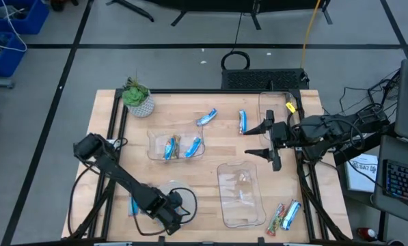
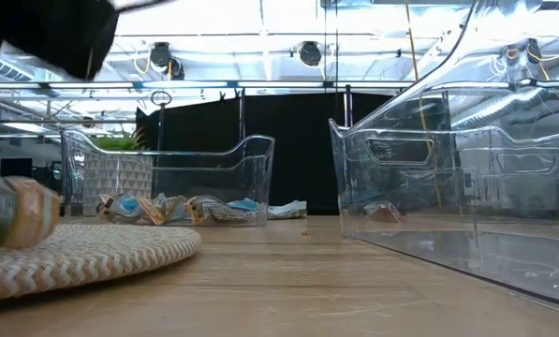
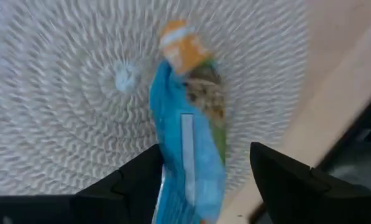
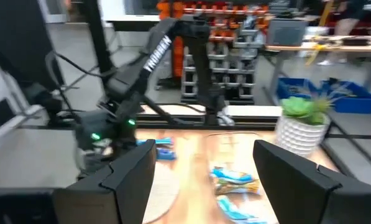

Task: Pick and place Granola Bars by type
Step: Put the yellow granola bar into the top left transparent bin

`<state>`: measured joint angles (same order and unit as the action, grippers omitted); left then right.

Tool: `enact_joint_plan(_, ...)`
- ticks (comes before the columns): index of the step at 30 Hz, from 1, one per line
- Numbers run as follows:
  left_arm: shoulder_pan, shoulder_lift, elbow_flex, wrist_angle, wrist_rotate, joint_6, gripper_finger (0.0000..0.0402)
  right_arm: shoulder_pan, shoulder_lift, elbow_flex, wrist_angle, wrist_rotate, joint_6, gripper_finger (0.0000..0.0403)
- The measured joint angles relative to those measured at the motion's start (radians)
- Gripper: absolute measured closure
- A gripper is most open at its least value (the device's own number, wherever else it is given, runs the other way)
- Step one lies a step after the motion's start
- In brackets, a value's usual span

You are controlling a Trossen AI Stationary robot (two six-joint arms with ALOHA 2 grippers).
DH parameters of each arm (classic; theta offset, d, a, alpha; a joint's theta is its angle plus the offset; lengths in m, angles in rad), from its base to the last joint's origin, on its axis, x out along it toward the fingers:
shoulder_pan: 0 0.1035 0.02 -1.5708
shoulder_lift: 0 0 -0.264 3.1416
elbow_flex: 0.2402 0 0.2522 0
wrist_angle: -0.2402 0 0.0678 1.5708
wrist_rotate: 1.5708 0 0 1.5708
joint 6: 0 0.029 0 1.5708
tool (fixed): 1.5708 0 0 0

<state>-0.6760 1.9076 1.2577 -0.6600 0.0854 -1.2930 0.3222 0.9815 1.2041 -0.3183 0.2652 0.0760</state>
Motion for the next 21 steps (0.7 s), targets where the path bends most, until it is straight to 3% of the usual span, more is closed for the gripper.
enact_joint_plan(4, 0.011, 0.016, 0.0, 0.012, 0.034, -0.015, 0.0158, 0.001, 0.0, 0.0, -0.002, -0.01, 0.02, 0.014)
enact_joint_plan(13, 0.013, 0.024, 0.002, -0.01, -0.061, -0.034, 0.018, 0.001, -0.003, 0.0, -0.002, -0.01, 0.017, 0.014)
enact_joint_plan(17, 0.015, 0.026, 0.002, -0.016, -0.056, -0.033, 0.0222, 0.0, -0.004, 0.0, -0.002, -0.009, 0.004, 0.014)
enact_joint_plan(21, 0.016, 0.028, 0.002, -0.013, -0.066, -0.044, 0.0297, 0.0, -0.003, 0.0, -0.002, -0.008, -0.011, 0.014)
